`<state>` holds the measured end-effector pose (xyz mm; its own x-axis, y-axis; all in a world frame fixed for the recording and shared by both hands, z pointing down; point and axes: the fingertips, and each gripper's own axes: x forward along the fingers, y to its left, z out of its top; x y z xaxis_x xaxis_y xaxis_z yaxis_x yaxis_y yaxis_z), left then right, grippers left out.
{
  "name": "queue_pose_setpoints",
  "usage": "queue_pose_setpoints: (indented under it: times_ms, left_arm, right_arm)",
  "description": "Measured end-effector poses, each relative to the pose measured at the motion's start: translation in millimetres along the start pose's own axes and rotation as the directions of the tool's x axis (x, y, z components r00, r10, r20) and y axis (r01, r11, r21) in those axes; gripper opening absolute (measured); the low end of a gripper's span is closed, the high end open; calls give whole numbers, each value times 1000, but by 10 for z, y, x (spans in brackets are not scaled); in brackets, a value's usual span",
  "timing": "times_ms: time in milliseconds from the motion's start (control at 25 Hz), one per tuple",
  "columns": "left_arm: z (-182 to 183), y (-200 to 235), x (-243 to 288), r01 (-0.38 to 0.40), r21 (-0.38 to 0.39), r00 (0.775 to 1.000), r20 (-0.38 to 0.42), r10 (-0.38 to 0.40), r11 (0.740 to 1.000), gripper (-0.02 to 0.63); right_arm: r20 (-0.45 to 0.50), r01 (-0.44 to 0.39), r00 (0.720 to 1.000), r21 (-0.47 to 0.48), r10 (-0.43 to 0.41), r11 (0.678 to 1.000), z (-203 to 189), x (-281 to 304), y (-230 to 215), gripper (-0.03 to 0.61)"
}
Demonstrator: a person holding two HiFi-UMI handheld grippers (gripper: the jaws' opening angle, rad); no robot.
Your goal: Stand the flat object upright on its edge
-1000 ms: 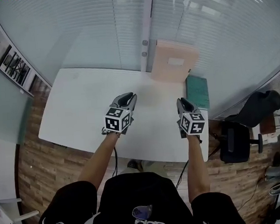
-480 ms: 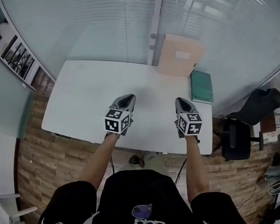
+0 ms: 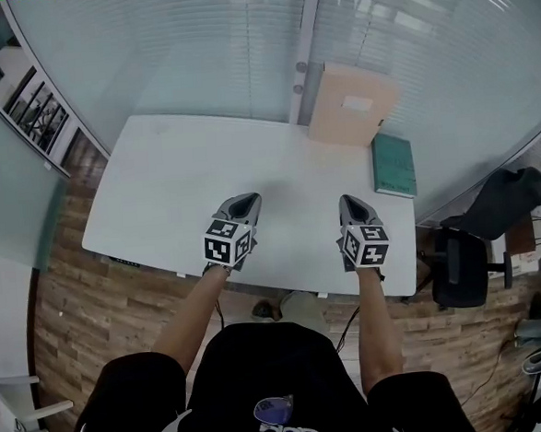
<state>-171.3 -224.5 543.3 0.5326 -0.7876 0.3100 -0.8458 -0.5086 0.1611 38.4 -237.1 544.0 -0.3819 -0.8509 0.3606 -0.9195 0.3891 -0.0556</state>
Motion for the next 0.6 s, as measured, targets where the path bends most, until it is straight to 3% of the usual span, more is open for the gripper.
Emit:
queue_pose_setpoints:
  times_ms: [600]
  left_arm:
    - [-53,54,133,23,-14,999,25,-23,1000,21]
  right_arm:
    - [-1,-12,1000,12,13,1000,-136,117,11,23]
